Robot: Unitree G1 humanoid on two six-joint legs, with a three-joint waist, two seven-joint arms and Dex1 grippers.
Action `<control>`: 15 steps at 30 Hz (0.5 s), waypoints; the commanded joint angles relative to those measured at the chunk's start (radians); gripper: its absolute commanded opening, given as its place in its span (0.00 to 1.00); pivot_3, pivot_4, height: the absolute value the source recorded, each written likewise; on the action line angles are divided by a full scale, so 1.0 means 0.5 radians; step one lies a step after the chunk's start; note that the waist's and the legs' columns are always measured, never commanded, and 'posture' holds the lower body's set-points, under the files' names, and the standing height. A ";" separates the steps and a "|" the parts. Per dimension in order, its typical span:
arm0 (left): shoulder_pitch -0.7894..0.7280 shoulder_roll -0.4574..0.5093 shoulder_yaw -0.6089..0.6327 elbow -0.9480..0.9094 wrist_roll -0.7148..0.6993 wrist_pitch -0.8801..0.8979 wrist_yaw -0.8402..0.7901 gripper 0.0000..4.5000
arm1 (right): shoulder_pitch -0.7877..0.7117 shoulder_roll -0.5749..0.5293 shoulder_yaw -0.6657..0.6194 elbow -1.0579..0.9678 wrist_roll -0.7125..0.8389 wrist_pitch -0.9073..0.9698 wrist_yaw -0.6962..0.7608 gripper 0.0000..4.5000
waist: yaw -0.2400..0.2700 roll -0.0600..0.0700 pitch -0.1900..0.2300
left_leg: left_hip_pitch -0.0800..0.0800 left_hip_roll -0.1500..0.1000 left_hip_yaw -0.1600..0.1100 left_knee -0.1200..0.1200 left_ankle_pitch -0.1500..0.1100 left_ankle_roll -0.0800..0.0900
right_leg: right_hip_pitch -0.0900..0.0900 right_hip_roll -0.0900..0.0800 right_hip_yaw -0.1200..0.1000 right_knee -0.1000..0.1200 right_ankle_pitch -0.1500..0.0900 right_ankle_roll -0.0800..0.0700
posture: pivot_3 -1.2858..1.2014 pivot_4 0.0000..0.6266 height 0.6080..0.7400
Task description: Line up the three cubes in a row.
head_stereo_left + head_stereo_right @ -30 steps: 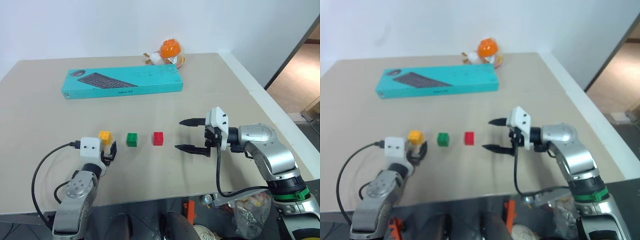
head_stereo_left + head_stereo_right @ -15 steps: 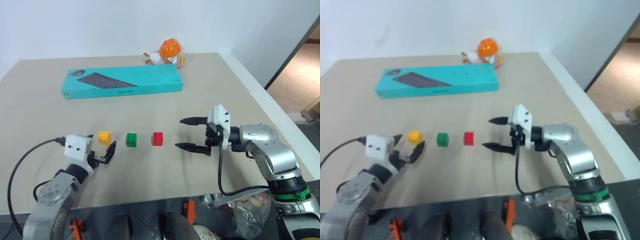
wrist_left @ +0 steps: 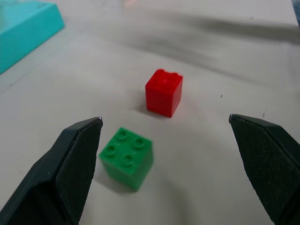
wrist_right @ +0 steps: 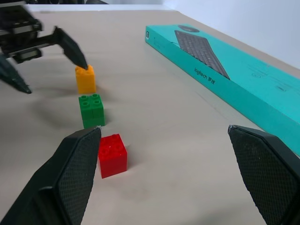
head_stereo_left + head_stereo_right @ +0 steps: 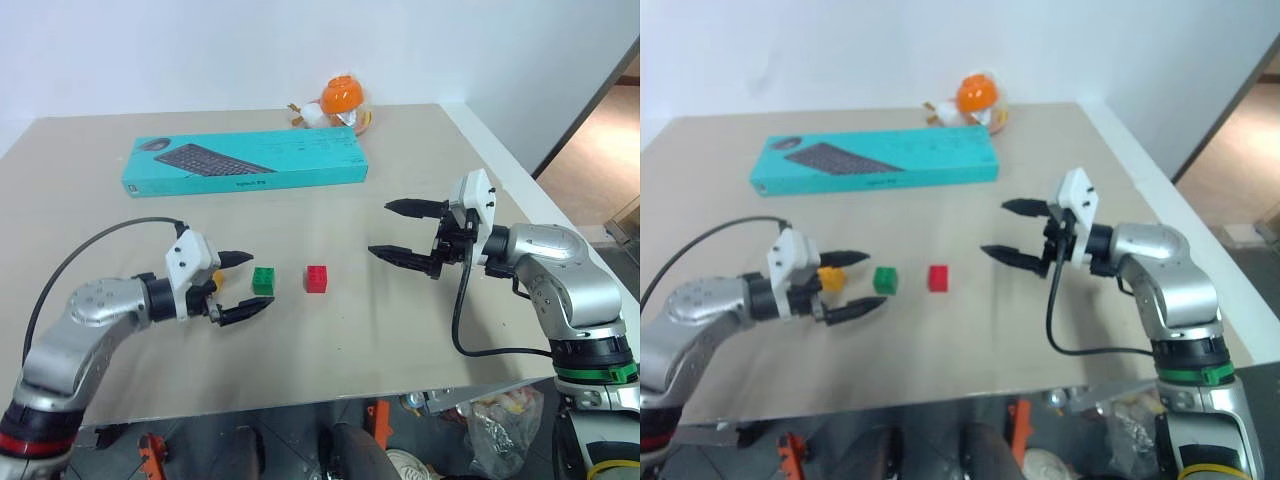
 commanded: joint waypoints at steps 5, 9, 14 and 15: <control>-0.606 -0.059 0.128 0.813 0.095 -0.140 0.052 0.99 | 0.038 0.099 0.041 -0.106 -0.056 -0.040 -0.111 1.00 | -0.006 -0.002 0.001 | -0.004 0.000 -0.001 0.005 0.001 0.000 | 0.000 0.004 -0.002 0.002 0.002 0.001 | 0.52 0.24 1.00; -0.549 0.011 0.159 0.881 0.174 -0.222 0.044 0.99 | 0.096 0.112 0.017 -0.137 -0.057 -0.043 -0.158 1.00 | -0.013 -0.002 0.001 | -0.003 0.000 0.000 0.003 -0.002 -0.001 | -0.002 0.000 0.006 0.002 -0.003 0.007 | 0.52 0.24 1.00; -0.451 0.055 0.261 0.915 0.228 -0.271 0.150 0.99 | 0.148 0.082 -0.009 -0.088 -0.086 -0.094 -0.171 1.00 | 0.001 -0.002 0.001 | -0.029 0.000 -0.001 0.009 -0.003 -0.004 | -0.026 -0.003 0.004 0.011 -0.005 0.008 | 0.52 0.24 1.00; -0.422 0.080 0.295 0.934 0.239 -0.289 0.157 0.99 | 0.156 0.074 -0.018 -0.065 -0.093 -0.107 -0.170 1.00 | 0.001 -0.002 0.001 | -0.031 0.000 0.000 0.011 -0.002 -0.005 | -0.026 -0.004 0.003 0.011 -0.004 0.008 | 0.52 0.24 1.00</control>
